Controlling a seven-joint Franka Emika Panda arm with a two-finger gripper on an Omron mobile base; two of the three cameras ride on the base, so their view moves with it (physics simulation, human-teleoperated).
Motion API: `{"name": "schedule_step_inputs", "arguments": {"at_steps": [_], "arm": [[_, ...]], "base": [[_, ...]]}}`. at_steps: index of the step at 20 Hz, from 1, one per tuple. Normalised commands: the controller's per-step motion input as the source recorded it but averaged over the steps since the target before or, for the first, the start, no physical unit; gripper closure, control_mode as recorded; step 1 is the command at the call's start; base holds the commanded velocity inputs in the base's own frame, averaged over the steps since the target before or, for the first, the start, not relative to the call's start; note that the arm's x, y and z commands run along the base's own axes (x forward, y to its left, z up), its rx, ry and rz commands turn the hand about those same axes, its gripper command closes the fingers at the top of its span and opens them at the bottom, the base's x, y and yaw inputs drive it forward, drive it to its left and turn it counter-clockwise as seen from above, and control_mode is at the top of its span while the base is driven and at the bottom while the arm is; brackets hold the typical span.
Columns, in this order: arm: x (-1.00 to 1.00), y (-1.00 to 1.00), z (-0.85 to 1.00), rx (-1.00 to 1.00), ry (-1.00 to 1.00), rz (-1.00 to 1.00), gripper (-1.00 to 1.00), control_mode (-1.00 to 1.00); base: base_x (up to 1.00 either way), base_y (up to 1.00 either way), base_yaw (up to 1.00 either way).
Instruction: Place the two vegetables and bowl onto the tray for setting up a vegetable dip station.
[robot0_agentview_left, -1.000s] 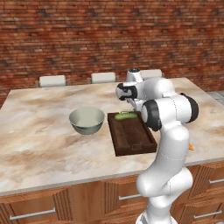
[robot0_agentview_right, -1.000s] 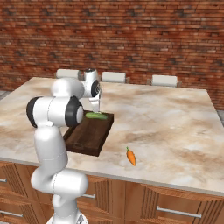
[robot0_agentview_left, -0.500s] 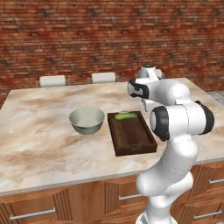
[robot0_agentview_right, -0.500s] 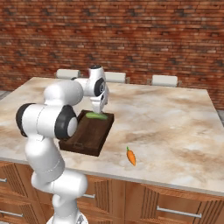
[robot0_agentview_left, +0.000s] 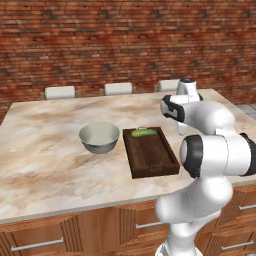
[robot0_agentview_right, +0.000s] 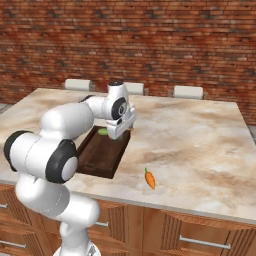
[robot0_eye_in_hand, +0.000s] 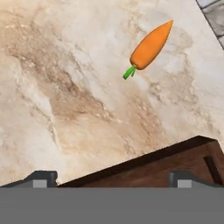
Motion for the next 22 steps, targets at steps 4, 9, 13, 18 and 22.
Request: {"name": "schedule_step_inputs", "arguments": {"at_steps": [4,9,13,18,22], "arm": [[-0.35,-0.27,0.01,0.0,0.0,-0.3,-1.0,-1.0],[-0.16,-0.19,0.01,0.0,0.0,-0.22,-1.0,-1.0],[-0.13,-0.27,0.0,0.0,0.0,-0.13,-1.0,-1.0],[-0.19,-0.45,-0.04,0.0,0.0,-0.08,-1.0,-1.0],[-0.18,-0.36,-0.05,0.01,0.0,-0.1,-1.0,-1.0]], "base": [[0.0,0.0,0.0],[0.0,0.0,0.0],[0.0,0.0,0.0],[0.0,0.0,0.0],[0.0,0.0,0.0]]}}
